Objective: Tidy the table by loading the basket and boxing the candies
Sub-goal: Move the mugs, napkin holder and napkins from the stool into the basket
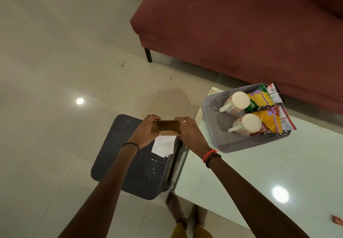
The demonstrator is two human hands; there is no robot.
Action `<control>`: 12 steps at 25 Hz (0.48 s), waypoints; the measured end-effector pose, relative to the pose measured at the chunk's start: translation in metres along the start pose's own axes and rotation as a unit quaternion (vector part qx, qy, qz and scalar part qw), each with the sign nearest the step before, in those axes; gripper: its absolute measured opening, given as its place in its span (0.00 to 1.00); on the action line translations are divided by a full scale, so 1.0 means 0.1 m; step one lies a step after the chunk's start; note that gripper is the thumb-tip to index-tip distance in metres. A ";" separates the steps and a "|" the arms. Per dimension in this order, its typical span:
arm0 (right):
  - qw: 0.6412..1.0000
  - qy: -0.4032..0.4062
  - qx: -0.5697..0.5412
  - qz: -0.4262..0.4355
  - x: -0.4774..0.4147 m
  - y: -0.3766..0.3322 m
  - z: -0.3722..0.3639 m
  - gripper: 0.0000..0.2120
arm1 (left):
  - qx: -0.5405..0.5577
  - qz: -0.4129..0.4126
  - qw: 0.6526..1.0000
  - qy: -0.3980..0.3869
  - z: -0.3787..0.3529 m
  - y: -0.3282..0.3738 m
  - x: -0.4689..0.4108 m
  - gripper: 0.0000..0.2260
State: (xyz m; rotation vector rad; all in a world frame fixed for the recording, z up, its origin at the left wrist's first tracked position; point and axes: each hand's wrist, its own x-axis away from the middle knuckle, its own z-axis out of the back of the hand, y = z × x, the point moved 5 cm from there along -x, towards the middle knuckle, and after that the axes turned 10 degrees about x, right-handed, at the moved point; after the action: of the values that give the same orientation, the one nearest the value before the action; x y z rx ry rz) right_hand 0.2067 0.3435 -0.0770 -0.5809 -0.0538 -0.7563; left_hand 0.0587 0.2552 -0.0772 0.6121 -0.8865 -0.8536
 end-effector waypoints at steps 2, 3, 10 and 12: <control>1.000 0.013 0.000 0.000 0.05 0.16 0.19 0.22 | -0.023 -0.041 0.998 -0.031 0.01 0.27 -0.13 0.21; 1.000 0.021 0.007 -0.001 0.08 0.25 0.28 0.20 | -0.037 -0.061 0.996 -0.048 -0.01 0.40 -0.19 0.21; 0.986 0.082 -0.015 -0.142 0.36 0.99 0.73 0.20 | -0.162 -0.215 0.955 -0.122 -0.56 1.31 -0.79 0.22; 0.979 0.101 -0.007 -0.177 0.44 1.17 0.77 0.20 | -0.202 -0.244 0.937 -0.145 -0.81 1.51 -0.97 0.22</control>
State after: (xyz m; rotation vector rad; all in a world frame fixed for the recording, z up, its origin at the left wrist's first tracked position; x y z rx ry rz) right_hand 0.3285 0.4225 -0.0573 -0.5103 0.0377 -1.1609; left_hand 0.1510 0.4257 -0.0438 0.3465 -0.7972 -1.5628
